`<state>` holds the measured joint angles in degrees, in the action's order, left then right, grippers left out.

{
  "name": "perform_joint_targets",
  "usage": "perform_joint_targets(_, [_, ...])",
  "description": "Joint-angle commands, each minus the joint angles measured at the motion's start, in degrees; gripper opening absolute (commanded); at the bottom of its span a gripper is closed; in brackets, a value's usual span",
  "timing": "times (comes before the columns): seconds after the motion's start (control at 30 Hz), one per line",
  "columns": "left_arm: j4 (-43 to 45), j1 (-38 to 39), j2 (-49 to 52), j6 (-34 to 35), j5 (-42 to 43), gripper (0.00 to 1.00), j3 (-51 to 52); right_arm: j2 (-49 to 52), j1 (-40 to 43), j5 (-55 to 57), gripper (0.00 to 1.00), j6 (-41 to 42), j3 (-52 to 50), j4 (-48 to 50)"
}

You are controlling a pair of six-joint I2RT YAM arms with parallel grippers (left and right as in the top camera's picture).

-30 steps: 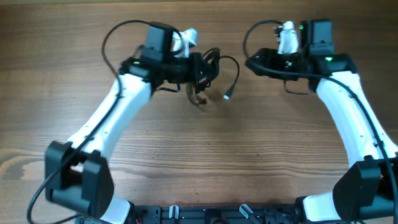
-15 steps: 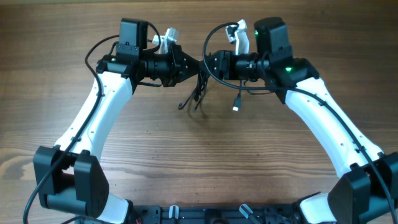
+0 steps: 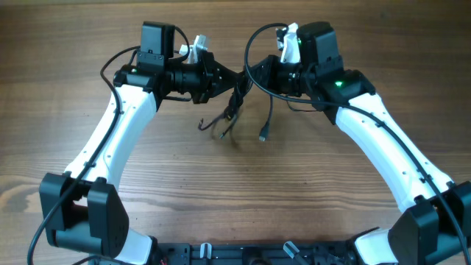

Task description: Untangle cables

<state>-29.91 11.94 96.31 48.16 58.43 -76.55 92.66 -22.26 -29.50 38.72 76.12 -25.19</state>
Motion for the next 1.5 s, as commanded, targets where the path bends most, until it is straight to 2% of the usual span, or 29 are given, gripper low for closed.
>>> perform_joint_targets(0.0, [1.7,-0.2,-0.9,0.5,4.2,0.04,-0.7,0.8,-0.4,6.7,0.04,-1.0,0.2,-5.6])
perform_joint_targets(0.13, [2.1,-2.0,-0.9,-0.5,4.0,0.04,-0.7,0.8,0.9,19.5,0.04,-3.1,0.2,-15.4])
perform_joint_targets(0.2, [1.5,-4.0,-0.9,-8.3,3.4,0.04,-0.7,0.8,3.8,18.3,0.04,-5.5,0.2,-16.5])
perform_joint_targets(0.27, [-5.6,-5.7,-0.9,-13.4,-6.2,0.04,-0.7,0.7,6.7,12.2,0.04,-8.9,0.2,-16.6])
perform_joint_targets(0.33, [-16.3,-6.3,-0.9,-13.4,-28.3,0.04,-0.7,0.6,8.9,8.1,0.04,-10.7,0.2,-16.8])
perform_joint_targets(0.4, [-20.9,-6.2,-0.9,-13.4,-40.2,0.04,-0.7,0.5,10.3,3.7,0.04,-12.8,0.2,-16.7])
perform_joint_targets(0.5, [-24.7,-6.2,-0.9,-13.5,-47.9,0.04,-0.7,-0.2,12.3,-6.6,0.04,-15.0,0.2,-17.1])
perform_joint_targets(0.63, [-29.7,-6.2,-0.9,-13.4,-62.9,0.04,-0.6,-3.7,20.2,-17.8,0.04,-14.5,1.6,-16.7])
perform_joint_targets(0.77, [-33.7,-7.0,-0.9,-13.4,-72.5,0.04,-0.6,-6.1,28.8,-33.8,0.04,-10.3,3.3,-13.4])
perform_joint_targets(0.83, [-33.8,-8.4,-0.9,-13.4,-70.0,0.04,-0.6,-6.1,29.3,-27.1,0.05,-10.1,3.3,-13.9])
perform_joint_targets(0.87, [-33.8,-9.3,-0.9,-13.4,-67.9,0.04,-0.6,-6.2,29.1,-20.0,0.05,-9.8,3.3,-15.7])
perform_joint_targets(0.93, [-33.3,-11.4,-0.9,-13.5,-63.9,0.04,-0.6,-6.2,26.8,1.7,0.05,-8.8,3.3,-19.0])
perform_joint_targets(1.0, [-32.6,-13.0,-1.0,-13.9,-60.6,0.04,-0.7,-6.2,23.7,12.3,0.05,-8.8,3.3,-20.6])
perform_joint_targets(1.1, [-30.1,-14.6,-1.0,-24.4,-46.0,0.04,-0.7,-6.2,16.8,14.5,0.05,-12.3,3.3,-20.4])
perform_joint_targets(1.17, [-27.2,-14.6,-1.2,-33.4,-32.5,0.04,-0.7,-5.9,11.5,14.5,0.05,-15.2,3.3,-19.7])
perform_joint_targets(1.23, [-25.7,-14.6,-1.2,-37.8,-23.6,0.04,-0.7,-5.2,7.6,14.4,0.05,-15.0,3.3,-19.3])
perform_joint_targets(1.27, [-25.6,-14.6,-1.2,-38.7,-22.5,0.07,-0.7,-4.8,6.8,14.4,0.05,-14.6,3.3,-19.3])
perform_joint_targets(1.3, [-25.6,-14.6,-1.2,-38.9,-22.5,0.14,-0.7,-4.3,5.9,13.9,0.04,-14.6,3.3,-19.3])
perform_joint_targets(1.33, [-25.5,-14.6,-1.2,-39.0,-22.5,0.36,-0.7,-3.1,4.6,12.1,0.04,-14.5,3.3,-19.2])
perform_joint_targets(1.4, [-24.8,-14.4,-1.1,-38.9,-22.5,0.59,-0.6,-1.2,3.1,10.5,0.05,-12.9,3.3,-19.2])
perform_joint_targets(1.43, [-24.2,-14.0,-1.0,-38.8,-22.5,0.81,-0.6,0.6,1.7,8.9,0.05,-12.8,3.3,-18.5])
perform_joint_targets(1.47, [-24.0,-13.8,-0.9,-38.8,-22.5,0.87,-0.6,1.9,0.6,8.0,0.05,-12.5,3.3,-17.7])
